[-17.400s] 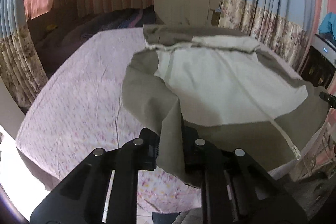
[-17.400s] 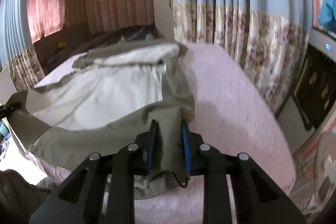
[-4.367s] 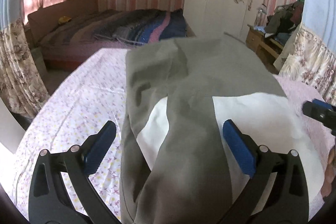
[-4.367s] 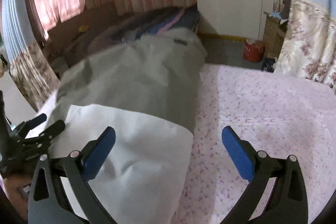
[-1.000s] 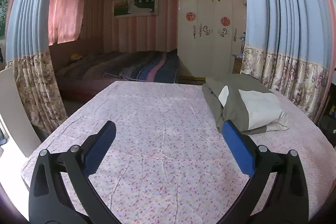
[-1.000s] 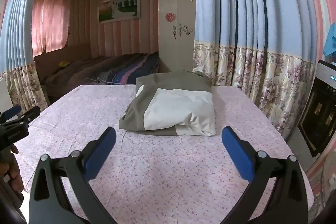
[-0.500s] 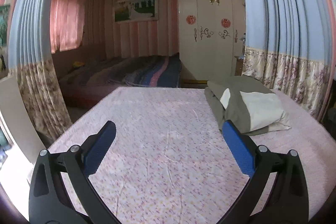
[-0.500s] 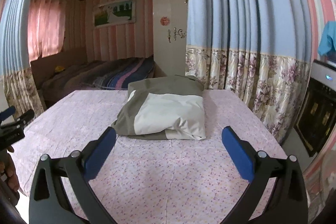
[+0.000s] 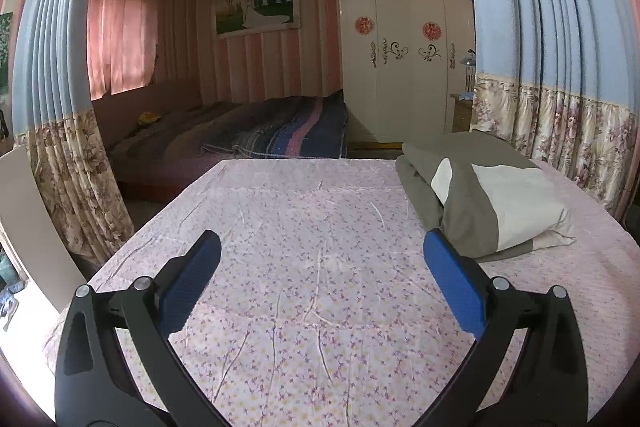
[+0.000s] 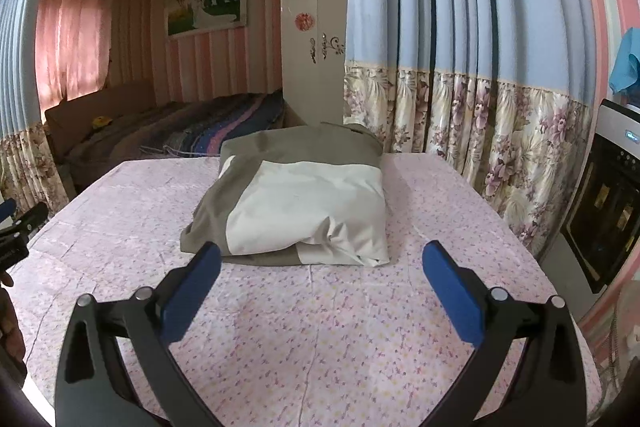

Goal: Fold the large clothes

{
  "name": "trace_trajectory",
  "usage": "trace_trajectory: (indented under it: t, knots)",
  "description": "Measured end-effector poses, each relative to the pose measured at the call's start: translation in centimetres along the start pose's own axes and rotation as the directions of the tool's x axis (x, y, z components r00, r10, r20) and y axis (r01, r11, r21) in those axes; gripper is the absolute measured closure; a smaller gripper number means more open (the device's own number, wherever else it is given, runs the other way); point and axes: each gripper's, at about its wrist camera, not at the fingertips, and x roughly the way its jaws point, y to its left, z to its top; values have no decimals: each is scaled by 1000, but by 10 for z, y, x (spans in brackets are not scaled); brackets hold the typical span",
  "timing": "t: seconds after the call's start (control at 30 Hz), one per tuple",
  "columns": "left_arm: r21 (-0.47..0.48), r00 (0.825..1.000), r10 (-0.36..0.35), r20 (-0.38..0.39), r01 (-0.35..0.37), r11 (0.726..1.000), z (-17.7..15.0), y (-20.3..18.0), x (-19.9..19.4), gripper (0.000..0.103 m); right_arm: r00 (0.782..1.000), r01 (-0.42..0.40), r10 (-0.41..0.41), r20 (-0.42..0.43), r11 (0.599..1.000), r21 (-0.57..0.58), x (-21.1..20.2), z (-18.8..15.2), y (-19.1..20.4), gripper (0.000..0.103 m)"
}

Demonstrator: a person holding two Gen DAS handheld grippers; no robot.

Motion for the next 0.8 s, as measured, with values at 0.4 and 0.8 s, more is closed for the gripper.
trace_trajectory:
  t: [0.4,0.8]
  knots:
    - [0,999,-5,-37,5,1000,-6,0,17,3,1000,-13,14,-26,1000,20,16,-3,2,2]
    - [-26,999,-2,-52,1,1000,-10,8,18,3,999,1,1,-42,1000,27,19,-5,3,2]
